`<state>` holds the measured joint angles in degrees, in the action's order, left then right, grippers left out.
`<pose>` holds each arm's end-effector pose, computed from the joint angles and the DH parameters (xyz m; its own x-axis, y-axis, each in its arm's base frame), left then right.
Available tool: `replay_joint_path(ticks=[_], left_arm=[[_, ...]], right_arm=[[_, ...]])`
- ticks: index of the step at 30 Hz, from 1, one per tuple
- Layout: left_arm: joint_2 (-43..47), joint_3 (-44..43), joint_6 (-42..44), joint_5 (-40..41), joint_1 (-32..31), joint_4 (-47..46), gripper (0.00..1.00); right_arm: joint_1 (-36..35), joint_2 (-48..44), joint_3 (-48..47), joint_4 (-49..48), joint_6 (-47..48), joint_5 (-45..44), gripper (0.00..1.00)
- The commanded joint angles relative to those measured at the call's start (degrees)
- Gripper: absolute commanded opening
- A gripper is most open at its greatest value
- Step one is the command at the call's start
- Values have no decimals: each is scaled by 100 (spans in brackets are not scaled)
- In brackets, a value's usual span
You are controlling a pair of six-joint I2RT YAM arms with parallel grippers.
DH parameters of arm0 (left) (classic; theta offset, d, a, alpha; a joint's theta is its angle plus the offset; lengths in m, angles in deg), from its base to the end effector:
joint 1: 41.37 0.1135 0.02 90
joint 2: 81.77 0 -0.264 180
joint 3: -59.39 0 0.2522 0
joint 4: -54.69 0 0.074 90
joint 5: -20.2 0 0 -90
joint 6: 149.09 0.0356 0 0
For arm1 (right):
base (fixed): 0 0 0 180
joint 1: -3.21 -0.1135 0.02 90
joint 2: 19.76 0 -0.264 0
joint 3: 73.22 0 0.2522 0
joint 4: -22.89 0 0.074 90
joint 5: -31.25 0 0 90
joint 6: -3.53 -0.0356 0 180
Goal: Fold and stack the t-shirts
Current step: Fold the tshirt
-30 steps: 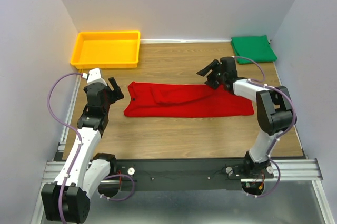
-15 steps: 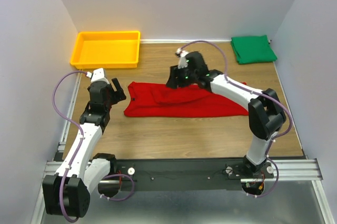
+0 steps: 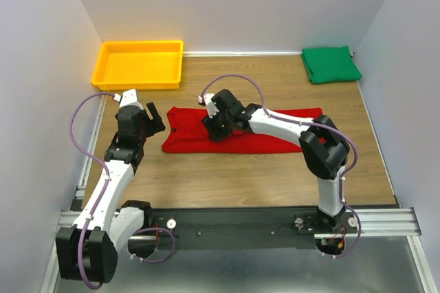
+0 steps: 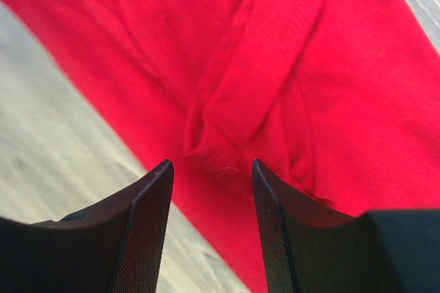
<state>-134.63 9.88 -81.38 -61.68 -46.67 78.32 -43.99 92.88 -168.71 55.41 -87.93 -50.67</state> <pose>0.2093 -0.0144 0.2597 -0.4051 -0.3395 -0.8489 -0.2027 0.9387 -0.2787 0.2907 0.3213 0.1995 -0.5379 -0.5437 -0.6442 -0.7748 0.6200 0.1236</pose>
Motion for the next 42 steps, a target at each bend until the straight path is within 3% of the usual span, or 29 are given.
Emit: replay_joint_path(ticks=[1,6,10,16,31,42], left_arm=[[-14,15,40,-109,29,-99,85],[-31,15,31,-118,38,-99,84],[-49,15,40,-153,38,-108,84],[-172,15,49,-284,29,-117,84],[-602,-2,119,-698,29,-134,84],[-734,6,128,-759,29,-134,83]], right_arm=[[-123,241,-290,198,400,-781,56],[-140,364,-492,189,488,-1036,49],[-149,460,-659,180,593,-1457,27],[-149,645,-1124,163,813,-1853,4],[88,1014,-1573,-101,1077,-2258,4],[642,1164,-1153,-154,-301,-1793,14]])
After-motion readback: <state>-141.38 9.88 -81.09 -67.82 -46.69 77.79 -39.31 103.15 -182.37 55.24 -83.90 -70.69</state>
